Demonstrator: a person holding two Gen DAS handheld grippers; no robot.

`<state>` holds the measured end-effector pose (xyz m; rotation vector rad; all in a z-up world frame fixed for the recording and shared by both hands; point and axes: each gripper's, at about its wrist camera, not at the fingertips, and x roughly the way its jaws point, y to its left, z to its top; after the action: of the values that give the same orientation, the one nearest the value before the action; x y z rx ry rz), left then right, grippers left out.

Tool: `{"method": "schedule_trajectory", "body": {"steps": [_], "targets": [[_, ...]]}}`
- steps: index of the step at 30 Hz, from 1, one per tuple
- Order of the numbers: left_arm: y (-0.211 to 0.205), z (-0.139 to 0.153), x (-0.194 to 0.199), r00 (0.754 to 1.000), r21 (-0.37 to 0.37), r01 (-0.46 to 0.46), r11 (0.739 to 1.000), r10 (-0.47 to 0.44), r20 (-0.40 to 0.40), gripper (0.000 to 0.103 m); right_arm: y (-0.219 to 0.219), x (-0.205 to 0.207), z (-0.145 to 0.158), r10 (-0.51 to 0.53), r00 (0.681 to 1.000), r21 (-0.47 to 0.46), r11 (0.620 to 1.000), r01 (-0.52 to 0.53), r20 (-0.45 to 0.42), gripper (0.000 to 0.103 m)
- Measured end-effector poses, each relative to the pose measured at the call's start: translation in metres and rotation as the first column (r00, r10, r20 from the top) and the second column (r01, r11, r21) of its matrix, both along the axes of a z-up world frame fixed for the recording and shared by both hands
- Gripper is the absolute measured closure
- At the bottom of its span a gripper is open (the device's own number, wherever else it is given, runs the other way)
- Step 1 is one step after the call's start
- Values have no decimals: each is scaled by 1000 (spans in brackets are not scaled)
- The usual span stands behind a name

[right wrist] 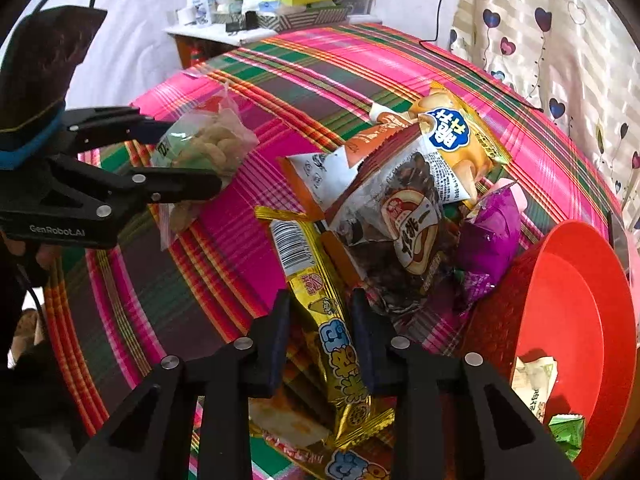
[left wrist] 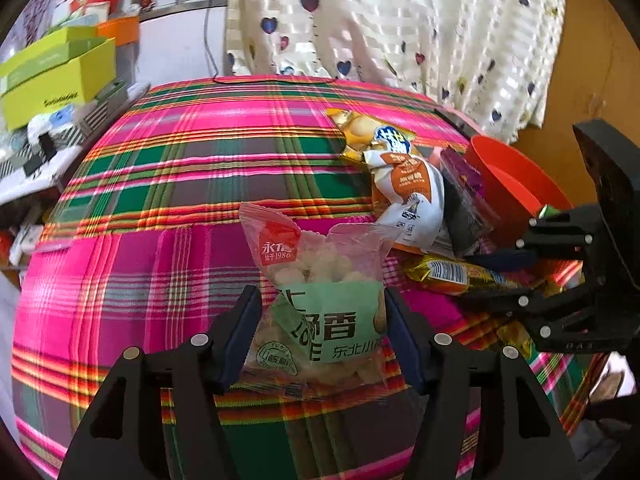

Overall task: Organize snacks
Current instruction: 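Grasp the yellow wafer bar with the right tool, then carry the peanut bag with the left tool while the right tool carries the wafer bar to the basket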

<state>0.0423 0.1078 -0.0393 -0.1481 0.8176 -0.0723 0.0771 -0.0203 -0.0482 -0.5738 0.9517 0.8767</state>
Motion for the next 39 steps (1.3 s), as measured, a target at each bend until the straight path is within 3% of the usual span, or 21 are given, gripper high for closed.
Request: {"method": "schedule_trajectory", "body": {"steps": [1, 3, 9, 26, 39], "targets": [[2, 0, -2, 1000, -9, -9, 1000, 9, 8, 42, 0, -2, 1, 1, 1000, 12, 1000, -1, 1, 79], [4, 3, -6, 999, -28, -21, 999, 22, 24, 54, 0, -6, 5, 5, 1000, 33, 999, -5, 6, 81], [-1, 7, -15, 998, -22, -57, 998, 58, 36, 63, -4, -15, 16, -10, 1000, 85, 996, 8, 17, 83], [-15, 30, -45, 990, -76, -111, 991, 116, 75, 64, -29, -34, 50, -74, 996, 199, 978, 62, 54, 83], [-48, 50, -39, 992, -97, -61, 993, 70, 100, 64, -63, -42, 76, -171, 981, 287, 948, 139, 91, 83]]}}
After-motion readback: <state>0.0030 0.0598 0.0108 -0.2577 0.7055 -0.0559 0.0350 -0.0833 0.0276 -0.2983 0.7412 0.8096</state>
